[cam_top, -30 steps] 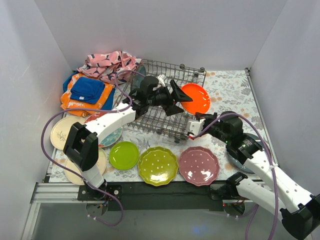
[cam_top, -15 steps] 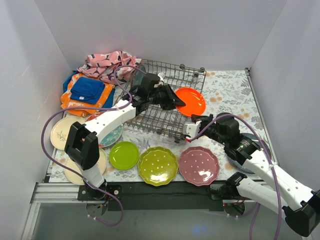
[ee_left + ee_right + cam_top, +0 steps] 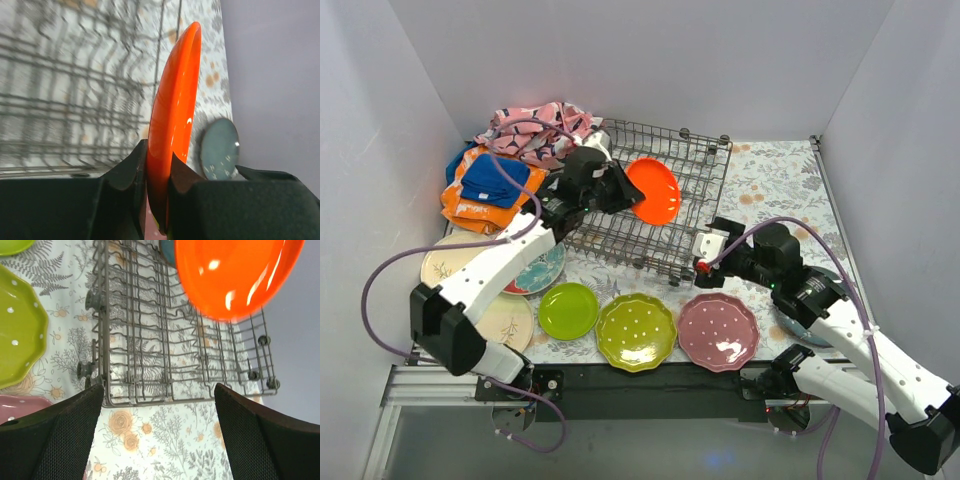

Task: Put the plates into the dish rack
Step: Insert the plate into the dish rack

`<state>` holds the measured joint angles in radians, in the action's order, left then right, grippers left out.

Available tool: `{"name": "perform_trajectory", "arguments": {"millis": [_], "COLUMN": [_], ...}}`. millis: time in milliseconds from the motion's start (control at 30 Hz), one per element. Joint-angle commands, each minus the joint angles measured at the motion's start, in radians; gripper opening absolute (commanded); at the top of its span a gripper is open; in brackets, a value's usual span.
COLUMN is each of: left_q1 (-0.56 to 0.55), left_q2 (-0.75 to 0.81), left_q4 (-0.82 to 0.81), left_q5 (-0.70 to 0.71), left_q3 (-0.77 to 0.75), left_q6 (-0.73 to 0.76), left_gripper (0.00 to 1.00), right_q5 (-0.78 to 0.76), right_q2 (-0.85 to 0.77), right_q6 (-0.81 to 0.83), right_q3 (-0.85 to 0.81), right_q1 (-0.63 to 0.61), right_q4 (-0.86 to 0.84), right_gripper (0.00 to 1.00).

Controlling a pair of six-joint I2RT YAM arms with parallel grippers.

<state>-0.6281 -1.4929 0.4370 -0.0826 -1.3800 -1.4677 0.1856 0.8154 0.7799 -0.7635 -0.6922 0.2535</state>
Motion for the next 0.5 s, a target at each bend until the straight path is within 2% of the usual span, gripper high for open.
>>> {"name": "perform_trajectory", "arguments": {"millis": [0, 233, 367, 467], "left_q1": [0.051, 0.067, 0.067, 0.067], "left_q2": [0.114, -0.009, -0.107, -0.171], "left_q4": [0.022, 0.002, -0.029, -0.066], "left_q5": [0.239, 0.441, 0.515, 0.564], "left_q3": [0.01, -0.089, -0.175, -0.201], "left_q6": [0.214, 0.504, 0.61, 0.685], "left_gripper": [0.0, 0.0, 0.0, 0.0], "right_q5": [0.017, -0.046, -0.032, -0.031], "right_q2": [-0.01, 0.062, 0.122, 0.136], "right_q6": [-0.222, -0.407, -0.453, -0.459], "right_q3": [-0.016, 0.021, -0.008, -0.011], "right_q1": [0.071, 0.242, 0.354, 0.384], "right_q4": [-0.009, -0.046, -0.033, -0.034], "right_gripper": [0.98, 0.98, 0.98, 0.98]}}
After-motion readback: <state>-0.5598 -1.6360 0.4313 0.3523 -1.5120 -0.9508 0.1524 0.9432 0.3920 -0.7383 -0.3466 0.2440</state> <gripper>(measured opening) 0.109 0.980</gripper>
